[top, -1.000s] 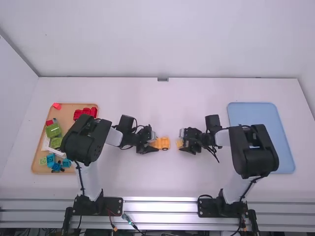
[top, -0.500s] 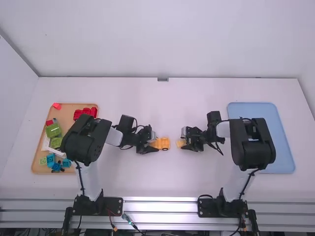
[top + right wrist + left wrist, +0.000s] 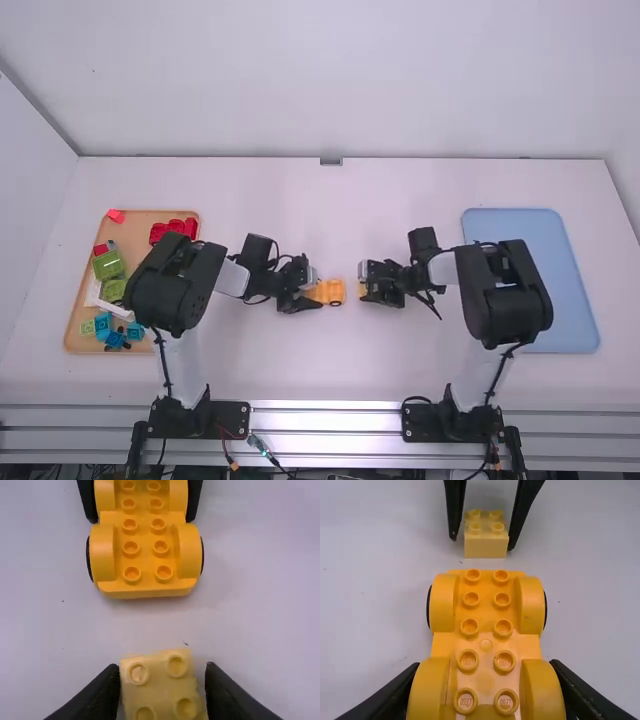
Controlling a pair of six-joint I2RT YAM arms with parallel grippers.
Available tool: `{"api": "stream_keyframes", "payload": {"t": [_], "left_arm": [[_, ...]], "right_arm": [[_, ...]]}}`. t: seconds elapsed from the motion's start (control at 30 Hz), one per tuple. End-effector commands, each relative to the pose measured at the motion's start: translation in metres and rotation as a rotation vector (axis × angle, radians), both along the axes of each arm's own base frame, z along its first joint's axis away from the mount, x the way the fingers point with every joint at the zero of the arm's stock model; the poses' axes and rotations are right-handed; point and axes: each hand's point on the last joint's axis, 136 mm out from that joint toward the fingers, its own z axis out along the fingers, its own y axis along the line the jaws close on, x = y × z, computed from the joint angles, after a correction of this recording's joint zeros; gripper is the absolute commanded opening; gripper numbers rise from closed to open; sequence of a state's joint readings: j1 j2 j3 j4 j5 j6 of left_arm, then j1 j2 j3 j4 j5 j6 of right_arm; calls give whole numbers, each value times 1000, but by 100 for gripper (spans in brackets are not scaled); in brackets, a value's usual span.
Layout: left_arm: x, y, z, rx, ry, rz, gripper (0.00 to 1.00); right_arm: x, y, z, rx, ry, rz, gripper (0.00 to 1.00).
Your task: Assemble lego blocks to make yellow taxi
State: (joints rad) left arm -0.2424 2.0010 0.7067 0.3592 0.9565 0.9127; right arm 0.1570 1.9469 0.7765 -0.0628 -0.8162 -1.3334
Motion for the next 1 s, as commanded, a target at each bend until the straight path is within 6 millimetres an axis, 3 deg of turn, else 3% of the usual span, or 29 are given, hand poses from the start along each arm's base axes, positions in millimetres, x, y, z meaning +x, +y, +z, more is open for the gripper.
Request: {"api": "stream_keyframes", "payload": {"t": [0.0, 0.23, 0.37, 0.43, 0.57, 0.7, 0.97], "left_arm": [[-1, 1, -4, 7, 19, 7, 59], [-1, 1, -4, 7, 19, 8, 59], [-2, -1, -4, 7, 18, 0, 59], [-2, -1, -4, 6, 16, -1, 59], [-2, -1, -4, 7, 16, -1, 59], [-4, -1, -5, 10, 20, -4, 59], [-2, 6, -14, 62, 17, 28, 58]], "right_arm": [[-4, -4, -6, -5, 45, -30, 34], [-6, -3, -1, 25, 66, -31, 20], [1, 9, 21, 133, 67, -5, 22], [8, 20, 45, 230, 72, 20, 22], [10, 32, 59, 254, 61, 58, 21], [5, 50, 59, 211, 50, 114, 20], [1, 74, 34, 57, 81, 61, 16]]}}
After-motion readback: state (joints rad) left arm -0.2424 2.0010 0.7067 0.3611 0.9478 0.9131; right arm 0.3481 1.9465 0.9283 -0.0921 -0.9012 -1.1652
